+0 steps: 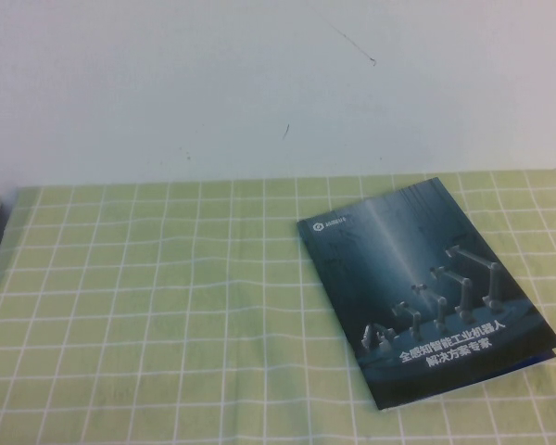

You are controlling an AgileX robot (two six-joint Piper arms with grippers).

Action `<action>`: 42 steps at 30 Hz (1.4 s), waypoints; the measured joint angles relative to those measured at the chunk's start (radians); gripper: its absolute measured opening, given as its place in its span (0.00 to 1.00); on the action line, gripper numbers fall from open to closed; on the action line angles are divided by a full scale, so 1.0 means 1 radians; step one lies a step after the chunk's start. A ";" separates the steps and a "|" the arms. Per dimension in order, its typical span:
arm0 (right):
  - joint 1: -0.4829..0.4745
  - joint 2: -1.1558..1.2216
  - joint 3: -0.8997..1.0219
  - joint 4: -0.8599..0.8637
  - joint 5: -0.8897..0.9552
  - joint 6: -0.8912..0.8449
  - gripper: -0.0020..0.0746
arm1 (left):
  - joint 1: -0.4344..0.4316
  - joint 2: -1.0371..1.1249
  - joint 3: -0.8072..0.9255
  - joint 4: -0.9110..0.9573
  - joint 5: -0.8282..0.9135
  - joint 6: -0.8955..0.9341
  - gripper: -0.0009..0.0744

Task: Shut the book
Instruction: 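Close the open booklet and leave it lying on the table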

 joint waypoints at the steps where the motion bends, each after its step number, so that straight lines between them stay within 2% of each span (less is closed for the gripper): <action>1: 0.000 0.000 0.000 0.002 0.000 0.000 0.02 | 0.000 0.000 0.000 -0.002 0.000 0.002 0.01; 24: 0.000 -0.002 0.002 0.005 -0.002 0.000 0.02 | 0.000 0.000 0.000 -0.014 0.000 0.004 0.01; 31: -0.003 -0.076 0.072 -0.059 -0.152 -0.008 0.02 | 0.000 0.000 0.000 -0.015 0.000 0.004 0.01; 35: -0.061 -0.198 0.172 -0.091 -0.325 0.040 0.02 | 0.000 0.000 0.000 -0.015 0.000 0.004 0.01; 39: -0.208 -0.322 0.311 -0.129 -0.518 0.180 0.02 | 0.000 0.000 0.000 -0.016 0.000 0.004 0.01; 42: -0.290 -0.350 0.394 -0.141 -0.554 0.250 0.02 | 0.000 0.000 0.000 -0.017 0.000 0.004 0.01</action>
